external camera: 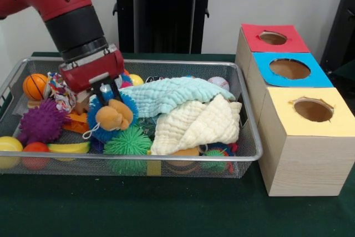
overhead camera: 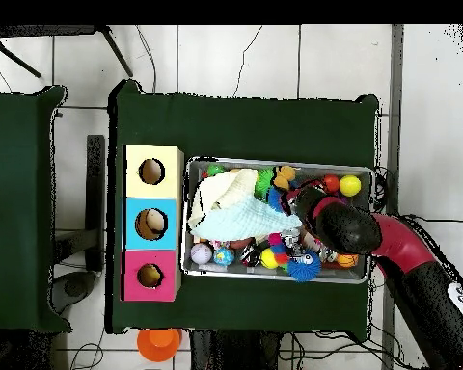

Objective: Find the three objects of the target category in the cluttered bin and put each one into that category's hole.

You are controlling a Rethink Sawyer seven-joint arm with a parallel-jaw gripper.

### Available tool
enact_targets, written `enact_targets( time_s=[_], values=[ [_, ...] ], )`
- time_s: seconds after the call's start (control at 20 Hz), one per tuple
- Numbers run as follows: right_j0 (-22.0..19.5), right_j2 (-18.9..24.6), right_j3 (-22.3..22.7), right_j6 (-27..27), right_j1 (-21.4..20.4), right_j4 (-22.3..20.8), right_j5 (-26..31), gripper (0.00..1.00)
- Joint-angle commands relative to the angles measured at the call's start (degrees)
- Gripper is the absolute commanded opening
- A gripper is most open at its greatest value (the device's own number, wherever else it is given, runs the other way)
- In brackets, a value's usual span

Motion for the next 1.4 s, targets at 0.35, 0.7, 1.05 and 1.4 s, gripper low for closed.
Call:
enact_targets(
  time_s=[0.35, 0.7, 1.05, 1.4],
  values=[
    [-2.87, 10.53, 11.51, 3.30, -8.04, 3.72, 2.87, 0.00],
    [-3.29, 12.87, 14.64, 5.03, -10.99, 7.13, 4.38, 0.00],
    [-1.57, 12.69, 16.57, 5.91, -13.47, 8.93, 5.01, 0.00],
    [5.23, 5.55, 14.15, 2.90, -14.35, 6.03, 12.17, 0.00]
  ],
)
